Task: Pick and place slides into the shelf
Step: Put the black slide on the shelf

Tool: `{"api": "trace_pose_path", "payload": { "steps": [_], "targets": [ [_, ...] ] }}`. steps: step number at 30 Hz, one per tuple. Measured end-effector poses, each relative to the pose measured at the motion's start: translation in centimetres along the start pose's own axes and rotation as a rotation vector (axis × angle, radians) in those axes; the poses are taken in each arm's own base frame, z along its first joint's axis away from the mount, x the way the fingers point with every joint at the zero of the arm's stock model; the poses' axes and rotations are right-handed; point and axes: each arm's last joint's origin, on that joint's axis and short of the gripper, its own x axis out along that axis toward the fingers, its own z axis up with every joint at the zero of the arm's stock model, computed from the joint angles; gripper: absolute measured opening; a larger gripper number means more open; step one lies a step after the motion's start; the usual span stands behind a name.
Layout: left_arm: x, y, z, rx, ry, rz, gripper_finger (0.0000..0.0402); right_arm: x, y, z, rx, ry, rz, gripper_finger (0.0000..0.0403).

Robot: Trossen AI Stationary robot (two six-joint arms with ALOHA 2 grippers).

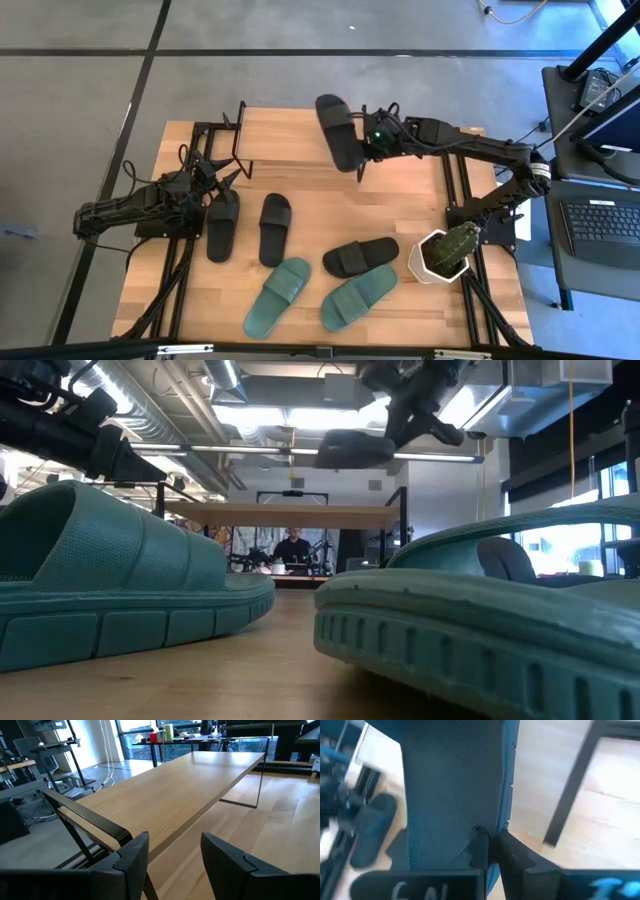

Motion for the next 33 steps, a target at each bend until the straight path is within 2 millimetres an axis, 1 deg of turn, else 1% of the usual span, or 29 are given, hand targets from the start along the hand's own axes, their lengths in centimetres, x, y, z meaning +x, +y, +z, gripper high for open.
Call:
{"api": "trace_pose_path", "payload": {
  "steps": [5, 7, 12, 16, 21, 25, 30, 33],
  "targets": [
    [0.0, 0.0, 0.0, 0.000, 0.000, 0.000, 0.0172, 0.5, -0.5, 0.7, 0.043, -0.015, -0.024, 0.0027],
    [0.0, 0.0, 0.0, 0.000, 0.000, 0.000, 0.0172, 1.0, -0.5, 0.7, 0.052, -0.009, -0.033, 0.0027],
    [0.0, 0.0, 0.0, 0.000, 0.000, 0.000, 0.0172, 3.0, -0.5, 0.4, 0.063, 0.023, -0.078, 0.0027],
    [0.0, 0.0, 0.0, 0.001, 0.001, 0.000, 0.0172, 3.8, -0.7, 0.6, 0.067, 0.012, -0.113, 0.0027],
    [0.0, 0.0, 0.0, 0.001, 0.001, 0.000, 0.0172, 3.9, -0.8, 0.6, 0.088, -0.017, -0.137, 0.0028],
    [0.0, 0.0, -0.1, 0.004, 0.007, 0.000, 0.0172, 3.9, -1.0, 0.5, 0.101, -0.007, -0.158, 0.0028],
    [0.0, 0.0, -0.1, 0.006, 0.011, 0.000, 0.0172, 3.8, -1.6, 0.2, 0.107, -0.006, -0.234, 0.0028],
    [0.0, 0.0, -0.1, 0.006, 0.011, 0.000, 0.0172, 3.8, -1.6, 0.2, 0.107, -0.015, -0.240, 0.0028]
  ]
}}
